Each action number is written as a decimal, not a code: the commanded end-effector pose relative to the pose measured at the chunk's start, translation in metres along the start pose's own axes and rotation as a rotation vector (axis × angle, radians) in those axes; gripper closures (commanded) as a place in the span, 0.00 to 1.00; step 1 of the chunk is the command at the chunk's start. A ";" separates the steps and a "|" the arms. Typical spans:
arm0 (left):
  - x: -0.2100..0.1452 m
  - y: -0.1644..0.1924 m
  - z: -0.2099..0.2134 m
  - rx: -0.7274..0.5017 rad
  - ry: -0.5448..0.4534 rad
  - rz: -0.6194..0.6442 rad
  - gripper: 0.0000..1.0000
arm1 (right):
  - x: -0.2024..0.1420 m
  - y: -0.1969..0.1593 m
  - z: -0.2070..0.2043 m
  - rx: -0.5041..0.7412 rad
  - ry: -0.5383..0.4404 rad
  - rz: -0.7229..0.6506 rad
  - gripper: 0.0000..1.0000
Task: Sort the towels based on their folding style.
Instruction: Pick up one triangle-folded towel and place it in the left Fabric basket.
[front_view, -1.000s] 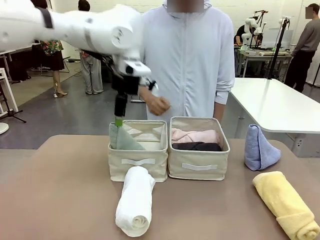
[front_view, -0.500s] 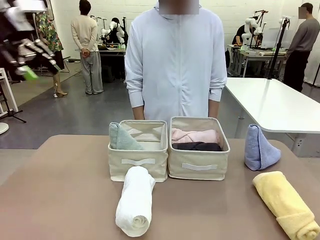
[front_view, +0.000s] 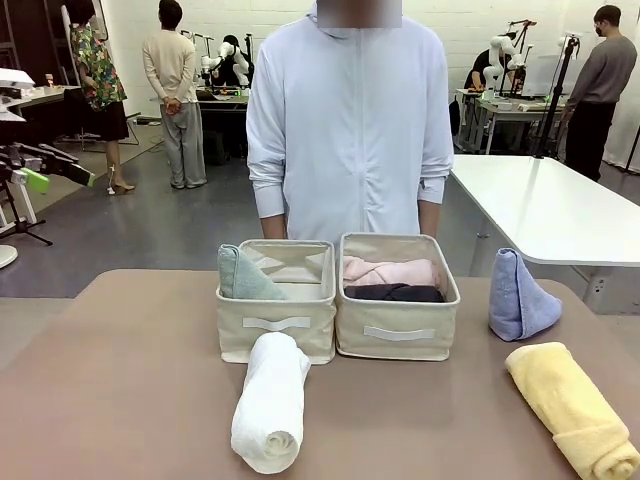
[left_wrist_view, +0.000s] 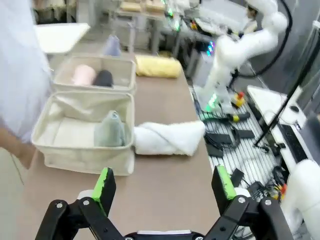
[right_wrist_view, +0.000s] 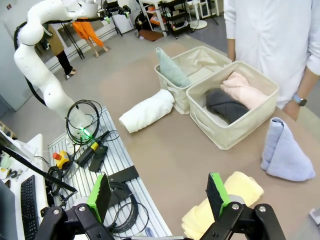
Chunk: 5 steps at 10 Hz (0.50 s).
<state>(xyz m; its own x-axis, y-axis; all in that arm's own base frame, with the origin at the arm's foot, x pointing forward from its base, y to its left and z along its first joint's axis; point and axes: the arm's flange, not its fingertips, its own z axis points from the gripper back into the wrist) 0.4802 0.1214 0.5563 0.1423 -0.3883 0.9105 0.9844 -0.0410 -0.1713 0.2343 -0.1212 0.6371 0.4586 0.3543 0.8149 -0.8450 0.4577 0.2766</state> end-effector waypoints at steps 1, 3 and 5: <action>0.006 -0.026 0.009 0.115 -0.080 -0.023 0.00 | 0.003 0.000 -0.001 0.017 -0.018 0.006 0.00; 0.004 -0.044 0.016 0.191 -0.108 0.021 0.00 | 0.003 0.000 -0.001 0.017 -0.018 0.006 0.00; 0.001 -0.032 0.030 0.133 -0.085 -0.009 0.00 | 0.003 0.000 -0.001 0.017 -0.018 0.006 0.00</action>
<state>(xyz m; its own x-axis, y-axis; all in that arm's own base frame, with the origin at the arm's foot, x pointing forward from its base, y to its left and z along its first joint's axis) 0.4368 0.1478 0.5789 0.1431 -0.3097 0.9400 0.9849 0.1384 -0.1043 0.2344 -0.1211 0.6370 0.4589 0.3545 0.8147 -0.8450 0.4575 0.2769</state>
